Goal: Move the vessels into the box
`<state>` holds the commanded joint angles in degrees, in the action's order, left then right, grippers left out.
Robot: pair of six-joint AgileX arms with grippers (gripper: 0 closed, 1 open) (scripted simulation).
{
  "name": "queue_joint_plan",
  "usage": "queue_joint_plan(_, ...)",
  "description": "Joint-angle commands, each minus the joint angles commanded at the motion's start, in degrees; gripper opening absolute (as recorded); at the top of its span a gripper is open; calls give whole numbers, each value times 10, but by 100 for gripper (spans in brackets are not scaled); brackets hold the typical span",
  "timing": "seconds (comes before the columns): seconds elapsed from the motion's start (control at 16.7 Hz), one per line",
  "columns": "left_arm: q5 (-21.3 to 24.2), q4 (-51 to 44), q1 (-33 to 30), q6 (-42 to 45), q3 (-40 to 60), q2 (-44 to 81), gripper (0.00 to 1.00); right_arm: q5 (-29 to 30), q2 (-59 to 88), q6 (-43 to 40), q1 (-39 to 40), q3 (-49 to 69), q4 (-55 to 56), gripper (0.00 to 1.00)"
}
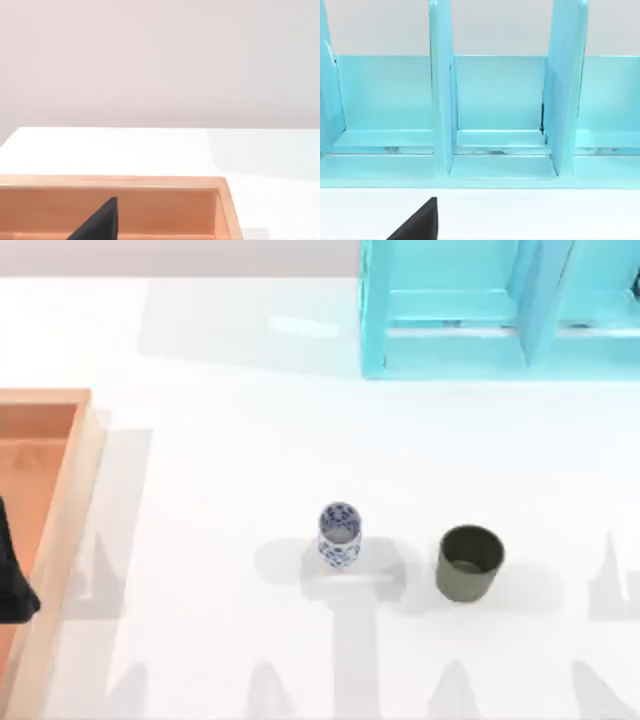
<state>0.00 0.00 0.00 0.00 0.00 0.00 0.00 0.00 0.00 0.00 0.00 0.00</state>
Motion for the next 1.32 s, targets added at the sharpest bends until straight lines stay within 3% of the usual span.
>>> queue_joint_plan(0.3, 0, -8, -20, -12, 30, 30, 100, 0, 0, 0, 0, 0, 0, 100)
queue_joint_plan(0.6, -6, -74, -114, -75, 190, 183, 100, 0, 0, 0, 0, 0, 0, 100)
queue_joint_plan(0.9, -20, -209, -243, -170, 461, 440, 100, 0, 0, 0, 0, 0, 0, 100)
queue_joint_plan(1.32, -35, -479, -416, -319, 927, 913, 100, 0, 0, 0, 0, 0, 0, 100)
